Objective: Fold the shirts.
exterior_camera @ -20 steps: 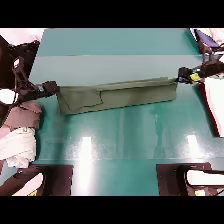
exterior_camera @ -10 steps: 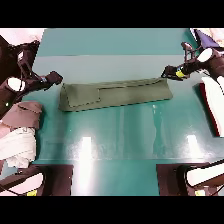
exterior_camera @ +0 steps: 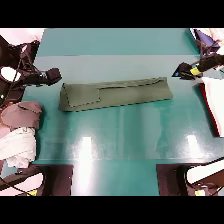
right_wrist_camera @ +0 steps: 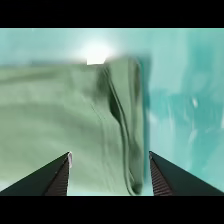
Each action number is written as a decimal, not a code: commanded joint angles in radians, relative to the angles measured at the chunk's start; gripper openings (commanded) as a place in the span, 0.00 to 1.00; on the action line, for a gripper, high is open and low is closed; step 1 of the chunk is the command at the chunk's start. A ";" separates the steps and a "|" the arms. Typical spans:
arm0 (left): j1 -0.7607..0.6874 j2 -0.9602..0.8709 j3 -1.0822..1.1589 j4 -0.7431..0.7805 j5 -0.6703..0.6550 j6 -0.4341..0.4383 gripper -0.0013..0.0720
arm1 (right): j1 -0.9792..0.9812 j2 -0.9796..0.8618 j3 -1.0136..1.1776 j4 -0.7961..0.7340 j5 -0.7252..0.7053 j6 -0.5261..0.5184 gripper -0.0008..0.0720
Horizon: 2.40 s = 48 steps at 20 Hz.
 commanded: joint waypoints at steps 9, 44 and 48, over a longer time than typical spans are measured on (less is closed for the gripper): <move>0.000 -0.001 0.010 -0.003 -0.235 0.000 0.05 | -0.098 -0.263 0.010 0.288 0.132 -0.119 0.77; -0.566 -0.644 0.561 0.109 -0.255 -0.104 0.05 | 0.394 0.345 0.000 0.316 0.032 -0.102 0.03; -0.550 -0.641 0.646 0.117 -0.322 -0.079 0.05 | 0.441 0.345 0.003 0.317 0.020 -0.101 0.03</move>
